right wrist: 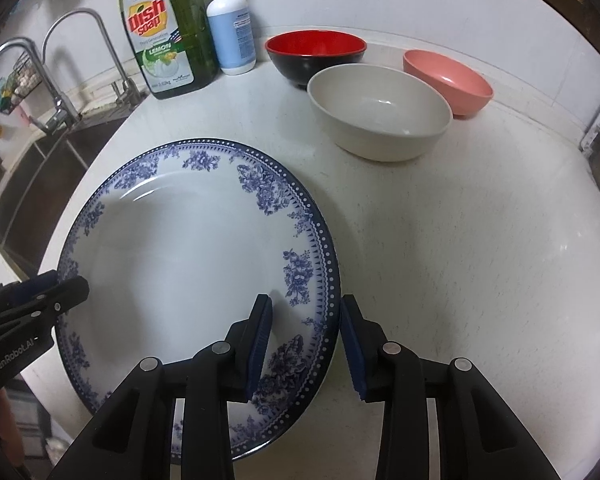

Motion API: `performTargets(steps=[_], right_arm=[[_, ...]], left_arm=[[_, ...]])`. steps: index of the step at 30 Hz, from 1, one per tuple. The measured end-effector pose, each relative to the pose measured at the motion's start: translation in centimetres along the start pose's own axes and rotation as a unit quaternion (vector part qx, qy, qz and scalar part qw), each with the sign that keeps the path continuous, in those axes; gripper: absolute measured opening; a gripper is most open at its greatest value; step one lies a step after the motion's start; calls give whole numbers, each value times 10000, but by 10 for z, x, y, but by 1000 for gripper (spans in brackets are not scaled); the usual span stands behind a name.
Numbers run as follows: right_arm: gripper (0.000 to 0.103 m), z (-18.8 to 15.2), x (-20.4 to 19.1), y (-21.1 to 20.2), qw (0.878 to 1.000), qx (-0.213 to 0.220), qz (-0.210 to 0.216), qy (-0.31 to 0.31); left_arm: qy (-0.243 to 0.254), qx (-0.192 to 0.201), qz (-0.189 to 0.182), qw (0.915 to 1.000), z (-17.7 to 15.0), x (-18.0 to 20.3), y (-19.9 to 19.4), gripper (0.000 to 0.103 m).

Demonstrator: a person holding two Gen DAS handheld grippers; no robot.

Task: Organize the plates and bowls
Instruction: 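Lower the small plate onto the stack and open both grippers, then move both grippers forward to the rim of the cream bowl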

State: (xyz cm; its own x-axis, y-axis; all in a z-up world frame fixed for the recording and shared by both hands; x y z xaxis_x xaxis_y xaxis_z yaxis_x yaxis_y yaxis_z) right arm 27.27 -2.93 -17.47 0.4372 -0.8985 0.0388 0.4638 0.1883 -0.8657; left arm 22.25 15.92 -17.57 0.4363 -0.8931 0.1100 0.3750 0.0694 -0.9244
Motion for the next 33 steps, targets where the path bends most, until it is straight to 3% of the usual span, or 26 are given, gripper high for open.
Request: performTargets(steps=[6, 10, 16, 21, 33], right_arm=[[37, 0, 0, 1, 10000, -28, -27, -88], [38, 1, 0, 0, 9999, -24, -10, -138], [52, 2, -2, 0, 9997, -26, 109, -196], [57, 7, 1, -9, 9997, 122, 44, -208], [59, 24, 30, -42, 9979, 633, -124, -88]], left_arm=[[-32, -54, 19, 10000, -3, 0, 3, 40], [46, 108, 81, 9999, -3, 1, -1, 43], [39, 252, 142, 9996, 2, 0, -7, 56], [89, 514, 172, 9985, 9, 5, -21, 72], [391, 1055, -59, 9936, 32, 41, -50, 85]])
Point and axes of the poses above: each gripper's, at about its wrist camera, not at the fingertips, and y roughly the way its jaws point, x to its right, z to its top, the point moved 6 cm from there along y, roughly the way its jaws point, and after that the axes turned 12 degrees about -y, right-handed, at the moved point
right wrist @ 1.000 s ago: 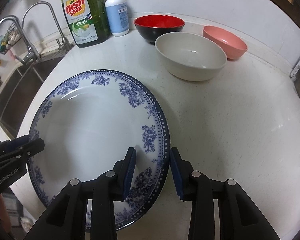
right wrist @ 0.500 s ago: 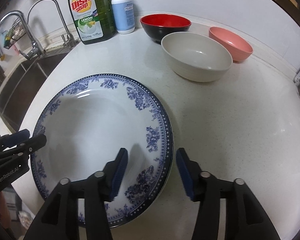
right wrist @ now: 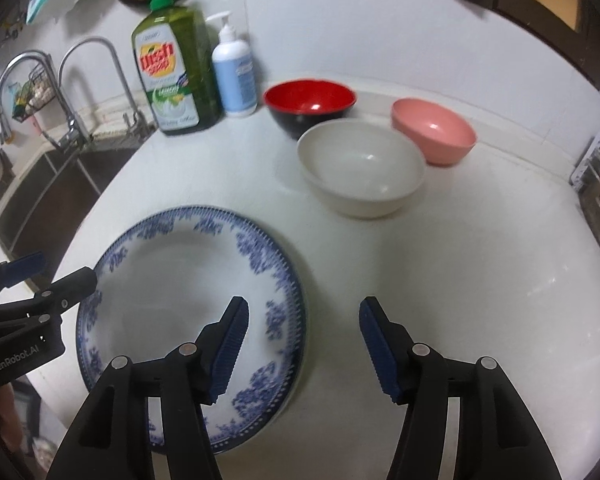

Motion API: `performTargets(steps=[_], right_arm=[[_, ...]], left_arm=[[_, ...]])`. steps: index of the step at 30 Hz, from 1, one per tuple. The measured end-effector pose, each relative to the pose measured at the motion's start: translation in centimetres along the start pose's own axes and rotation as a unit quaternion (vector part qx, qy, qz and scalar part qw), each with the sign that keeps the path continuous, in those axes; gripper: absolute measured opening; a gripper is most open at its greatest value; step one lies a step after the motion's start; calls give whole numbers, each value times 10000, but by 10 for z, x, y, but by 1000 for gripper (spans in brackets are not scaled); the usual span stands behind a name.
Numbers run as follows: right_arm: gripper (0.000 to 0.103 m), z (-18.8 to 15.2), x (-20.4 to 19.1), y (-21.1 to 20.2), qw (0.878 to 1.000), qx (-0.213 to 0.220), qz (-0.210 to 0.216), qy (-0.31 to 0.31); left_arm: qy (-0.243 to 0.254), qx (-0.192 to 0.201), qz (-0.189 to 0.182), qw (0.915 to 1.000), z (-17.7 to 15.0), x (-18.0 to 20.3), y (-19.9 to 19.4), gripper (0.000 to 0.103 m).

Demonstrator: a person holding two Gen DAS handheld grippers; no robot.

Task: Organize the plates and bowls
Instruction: 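Move both grippers forward to the rim of the cream bowl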

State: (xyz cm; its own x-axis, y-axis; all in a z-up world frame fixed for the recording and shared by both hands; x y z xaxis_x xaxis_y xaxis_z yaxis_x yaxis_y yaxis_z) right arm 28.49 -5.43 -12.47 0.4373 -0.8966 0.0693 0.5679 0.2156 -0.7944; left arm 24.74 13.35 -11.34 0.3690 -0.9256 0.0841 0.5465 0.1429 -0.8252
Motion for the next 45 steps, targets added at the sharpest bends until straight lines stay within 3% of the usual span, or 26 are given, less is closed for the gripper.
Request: performTargets(steps=[17, 35, 41, 45], right_arm=[[59, 40, 77, -17, 9957, 584, -514, 495], [58, 66, 123, 53, 9931, 257, -242, 1117], [56, 66, 130, 79, 9915, 52, -128, 1297], [48, 65, 129, 93, 9918, -87, -58, 1273]], left_arm=[[719, 651, -507, 9940, 64, 78, -2, 87], [1064, 245, -869, 9902, 100, 143, 68, 79], [1077, -128, -873, 9903, 98, 158, 101, 70], [1056, -414, -955, 9889, 94, 164, 116, 57]])
Point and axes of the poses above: each gripper's, at about its wrist camera, not at the fingertips, and y roughly the way its jaws point, x to its right, z to its top, the point moved 6 cm from there along y, roughly the way its jaws point, and after that the axes turned 12 degrees about -y, right-handed, at the moved point
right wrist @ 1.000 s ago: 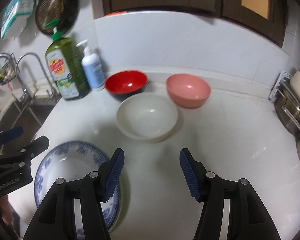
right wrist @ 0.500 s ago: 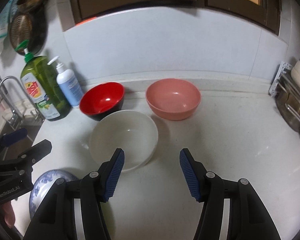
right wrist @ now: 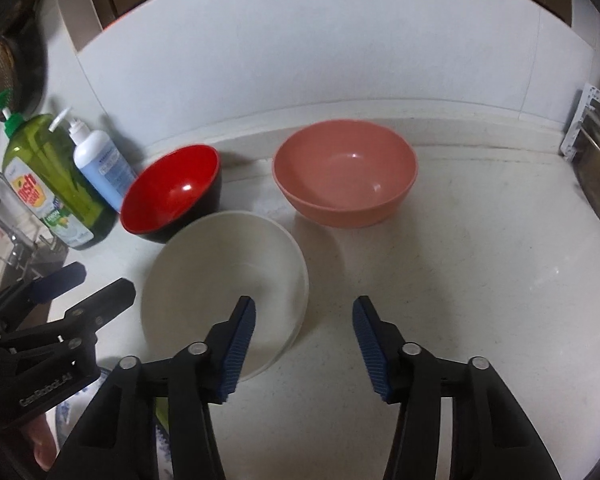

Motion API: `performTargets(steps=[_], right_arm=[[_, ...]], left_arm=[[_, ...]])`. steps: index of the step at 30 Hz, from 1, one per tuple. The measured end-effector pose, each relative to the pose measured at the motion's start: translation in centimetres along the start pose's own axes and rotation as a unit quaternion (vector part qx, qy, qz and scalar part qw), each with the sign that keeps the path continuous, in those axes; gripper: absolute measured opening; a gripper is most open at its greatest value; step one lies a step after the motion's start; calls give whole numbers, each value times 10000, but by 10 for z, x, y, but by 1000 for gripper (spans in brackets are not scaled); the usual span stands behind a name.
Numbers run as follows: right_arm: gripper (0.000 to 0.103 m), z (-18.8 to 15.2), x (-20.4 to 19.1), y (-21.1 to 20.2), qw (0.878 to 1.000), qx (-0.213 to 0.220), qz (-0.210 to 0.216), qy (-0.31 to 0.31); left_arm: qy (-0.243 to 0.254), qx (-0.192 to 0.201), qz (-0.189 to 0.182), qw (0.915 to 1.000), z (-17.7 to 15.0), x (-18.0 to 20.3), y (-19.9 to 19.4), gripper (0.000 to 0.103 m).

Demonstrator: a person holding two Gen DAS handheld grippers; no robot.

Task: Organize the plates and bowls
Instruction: 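Move both grippers forward to the rim of the cream bowl, then close both grippers on the cream bowl rim and lift it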

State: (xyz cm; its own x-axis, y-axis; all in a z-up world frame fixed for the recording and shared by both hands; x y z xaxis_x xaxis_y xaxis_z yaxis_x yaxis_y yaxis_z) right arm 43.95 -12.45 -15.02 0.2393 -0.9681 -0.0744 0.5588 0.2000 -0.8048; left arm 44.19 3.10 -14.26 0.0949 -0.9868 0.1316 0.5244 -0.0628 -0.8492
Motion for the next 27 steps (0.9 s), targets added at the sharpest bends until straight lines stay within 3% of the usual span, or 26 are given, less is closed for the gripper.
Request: performTargets(steps=[7, 17, 27], right_arm=[[36, 0, 0, 16, 9996, -199, 137, 114], [16, -4, -1, 28, 9983, -425, 267, 299], [13, -5, 0, 22, 9985, -379, 200, 333]], left_arm=[[-154, -384, -155, 9990, -2, 5, 24, 42], [-250, -607, -218, 9976, -4, 15, 41, 18], [-267, -516, -253, 9980, -6, 20, 32, 18]])
Point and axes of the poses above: each gripper's, at about its wrist camera, not at the fingertips, and y roughly the way its jaws point, x to its right, z to its top, the point moved 6 cm from there along y, roughly the way its jaws point, and after that the axes turned 12 degrees about -y, right-handed, at the moved point
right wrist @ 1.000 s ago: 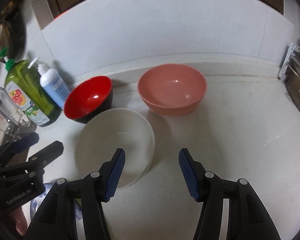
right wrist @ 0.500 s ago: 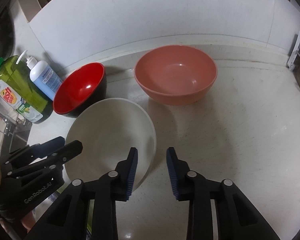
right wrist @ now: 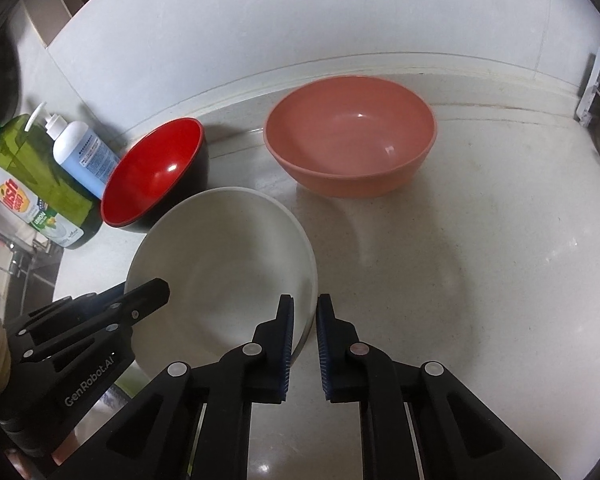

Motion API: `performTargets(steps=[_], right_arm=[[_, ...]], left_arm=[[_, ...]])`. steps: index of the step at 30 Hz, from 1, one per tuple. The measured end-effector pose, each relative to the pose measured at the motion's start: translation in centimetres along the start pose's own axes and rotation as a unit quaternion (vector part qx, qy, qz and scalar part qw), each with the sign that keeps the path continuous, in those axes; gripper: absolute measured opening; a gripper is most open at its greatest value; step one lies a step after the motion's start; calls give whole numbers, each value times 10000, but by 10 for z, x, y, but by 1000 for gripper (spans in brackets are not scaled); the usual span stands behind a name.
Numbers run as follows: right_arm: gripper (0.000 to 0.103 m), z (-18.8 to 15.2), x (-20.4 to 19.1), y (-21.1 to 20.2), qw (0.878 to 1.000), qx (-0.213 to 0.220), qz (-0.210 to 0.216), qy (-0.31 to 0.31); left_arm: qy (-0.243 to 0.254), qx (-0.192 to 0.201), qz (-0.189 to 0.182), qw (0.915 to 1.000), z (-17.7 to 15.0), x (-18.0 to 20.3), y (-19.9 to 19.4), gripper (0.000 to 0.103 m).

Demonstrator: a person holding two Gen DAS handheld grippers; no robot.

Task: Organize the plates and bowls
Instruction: 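Close both grippers on the cream bowl rim and lift it, then carry the cream bowl with both grippers across the counter and lower it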

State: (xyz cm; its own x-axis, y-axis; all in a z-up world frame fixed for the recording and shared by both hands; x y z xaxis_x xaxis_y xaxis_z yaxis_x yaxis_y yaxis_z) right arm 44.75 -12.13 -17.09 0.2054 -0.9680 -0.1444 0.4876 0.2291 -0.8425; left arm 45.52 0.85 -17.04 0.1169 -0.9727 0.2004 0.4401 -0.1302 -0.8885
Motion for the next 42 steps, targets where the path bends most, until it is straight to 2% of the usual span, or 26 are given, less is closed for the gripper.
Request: performTargets(steps=[10, 20, 30, 42], right_arm=[[13, -14, 10, -41, 9997, 190, -148, 2], [13, -51, 28, -84, 9989, 289, -354, 42], [13, -102, 53, -107, 9981, 135, -586, 168], [13, -149, 92, -118, 9962, -139, -761, 406]], left_arm=[[86, 149, -285, 9994, -21, 12, -44, 18], [320, 108, -515, 9981, -64, 47, -68, 18], [618, -136, -607, 9961, -112, 80, -70, 18], [923, -481, -656, 9924, -151, 116, -60, 18]])
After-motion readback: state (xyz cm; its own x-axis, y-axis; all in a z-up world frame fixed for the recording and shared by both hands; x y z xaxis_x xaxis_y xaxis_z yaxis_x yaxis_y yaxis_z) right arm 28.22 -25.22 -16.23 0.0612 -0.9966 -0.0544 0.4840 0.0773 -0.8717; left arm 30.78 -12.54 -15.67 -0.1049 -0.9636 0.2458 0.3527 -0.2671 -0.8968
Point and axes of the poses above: each gripper's, at about its wrist camera, not at the fingertips, and y roughly the way its jaws point, x to its right, z to its top, the point moved 6 cm from there along y, roughly the way its jaws point, and after that the axes turned 12 degrees about -y, right-handed, at the moved point
